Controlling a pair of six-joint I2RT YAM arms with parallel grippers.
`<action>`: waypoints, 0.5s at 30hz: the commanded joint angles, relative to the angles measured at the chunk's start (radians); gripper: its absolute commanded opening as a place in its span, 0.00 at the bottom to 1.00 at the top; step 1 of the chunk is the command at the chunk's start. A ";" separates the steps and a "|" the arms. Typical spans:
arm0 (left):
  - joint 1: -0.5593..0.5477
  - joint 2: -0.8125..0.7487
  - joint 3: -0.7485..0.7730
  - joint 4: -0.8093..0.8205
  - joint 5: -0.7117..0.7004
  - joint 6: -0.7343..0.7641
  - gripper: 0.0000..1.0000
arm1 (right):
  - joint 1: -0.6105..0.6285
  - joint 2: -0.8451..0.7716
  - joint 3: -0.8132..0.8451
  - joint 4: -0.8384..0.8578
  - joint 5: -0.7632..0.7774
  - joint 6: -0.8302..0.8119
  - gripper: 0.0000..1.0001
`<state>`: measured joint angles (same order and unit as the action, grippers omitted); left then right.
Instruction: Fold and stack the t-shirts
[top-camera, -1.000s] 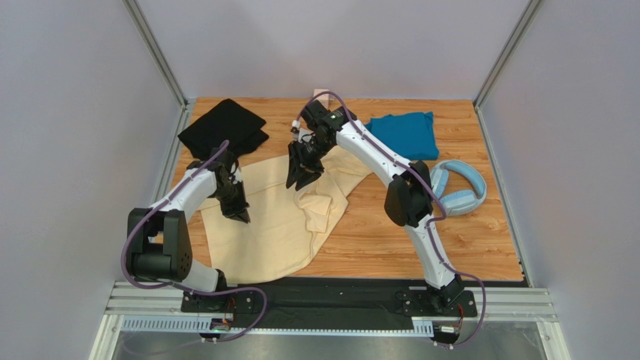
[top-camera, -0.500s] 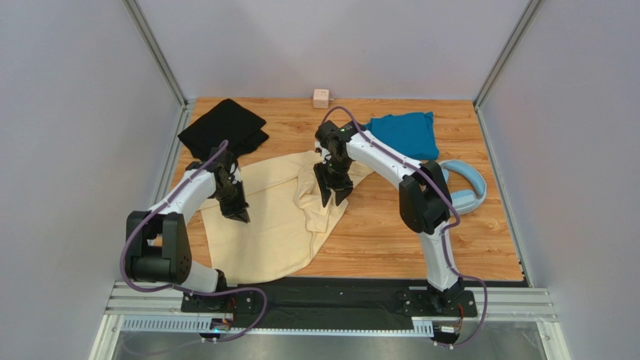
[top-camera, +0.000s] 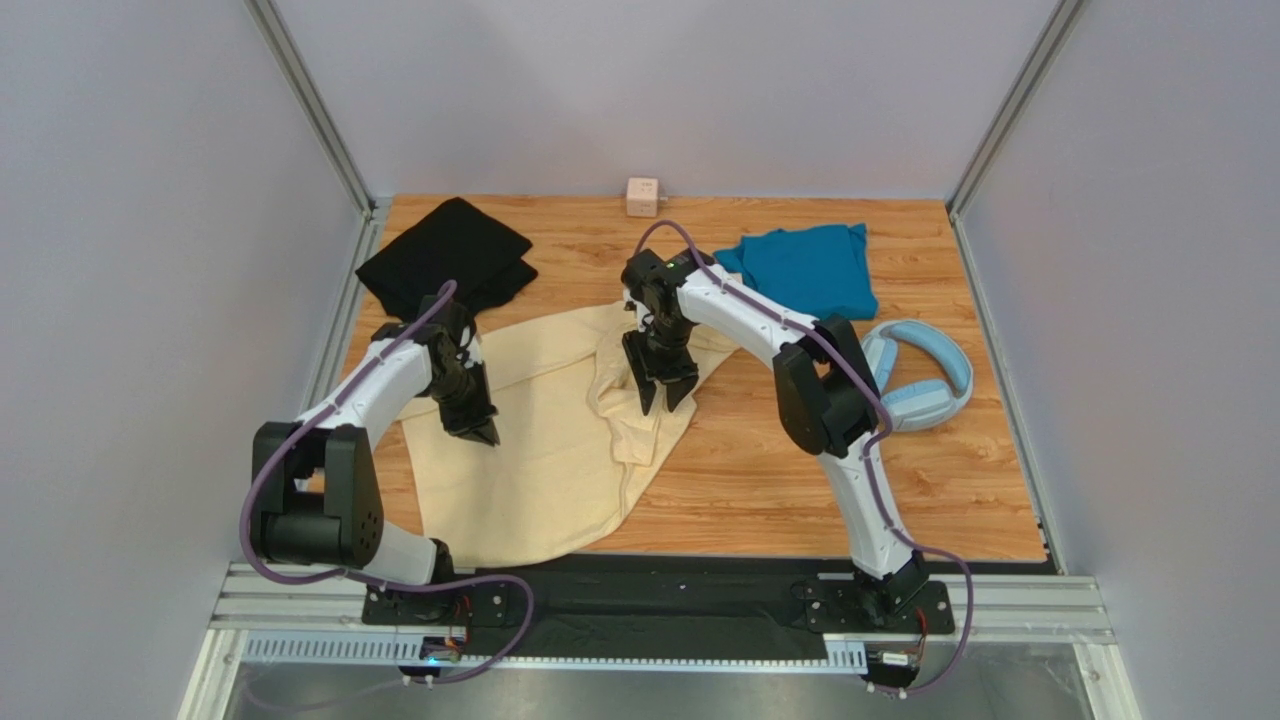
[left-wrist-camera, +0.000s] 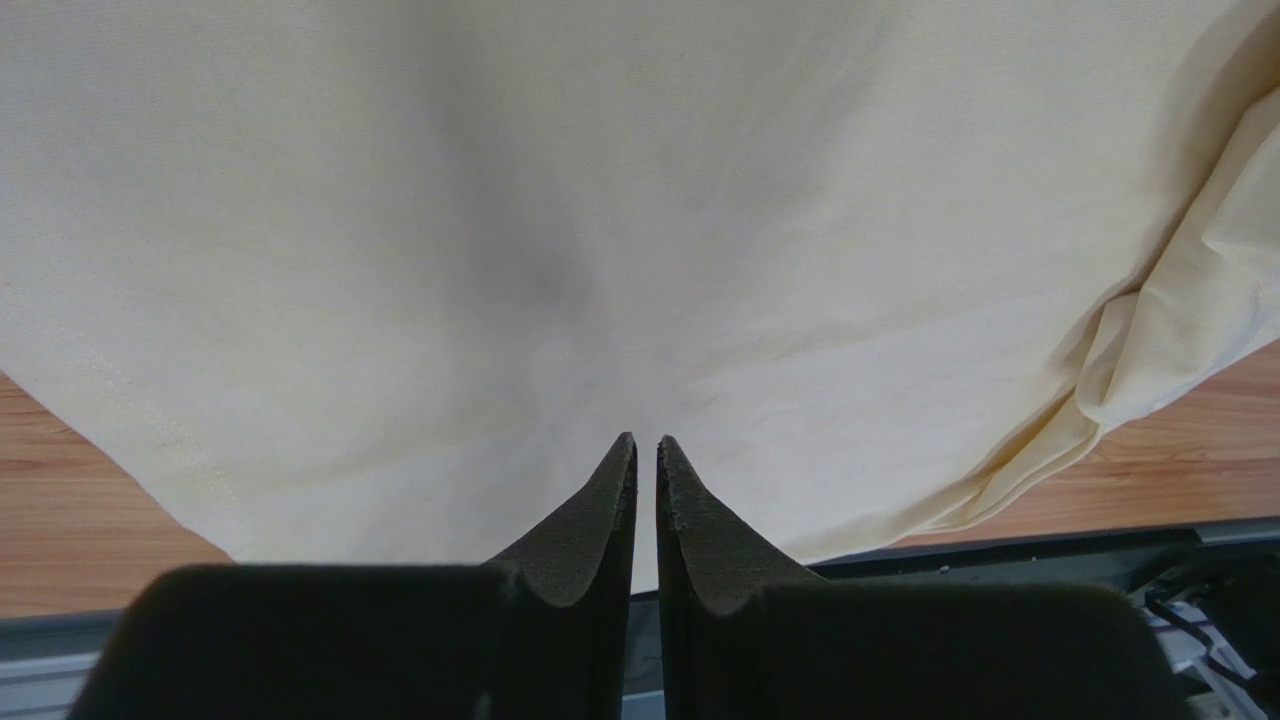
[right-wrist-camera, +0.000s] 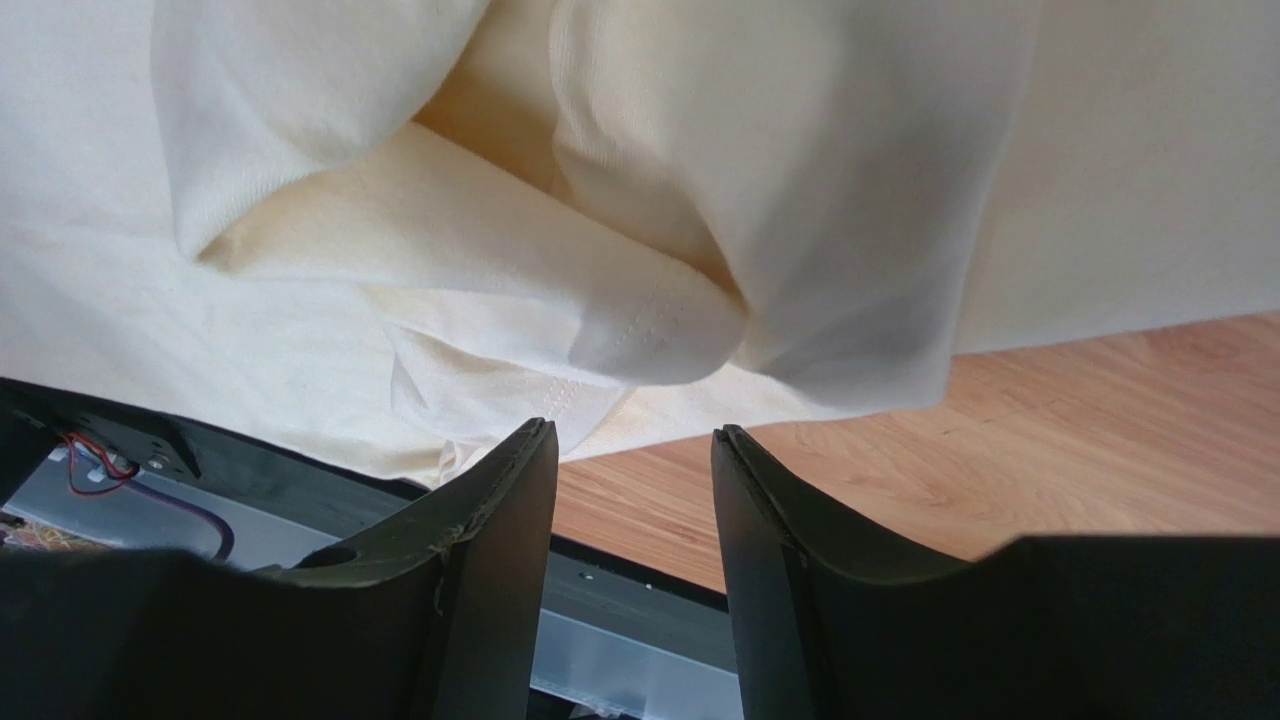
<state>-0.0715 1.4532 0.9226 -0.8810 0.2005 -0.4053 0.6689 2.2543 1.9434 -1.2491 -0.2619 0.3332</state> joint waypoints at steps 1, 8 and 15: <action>-0.004 -0.004 -0.002 -0.006 -0.004 0.003 0.15 | -0.003 0.033 0.060 0.025 0.036 -0.023 0.48; -0.004 0.003 0.001 -0.010 -0.004 0.006 0.15 | -0.015 0.060 0.086 0.033 0.023 -0.026 0.47; -0.004 0.016 0.010 -0.016 -0.013 0.016 0.15 | -0.020 0.074 0.095 0.045 -0.002 -0.023 0.34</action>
<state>-0.0719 1.4612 0.9226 -0.8837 0.1997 -0.4019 0.6559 2.3070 1.9930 -1.2285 -0.2462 0.3183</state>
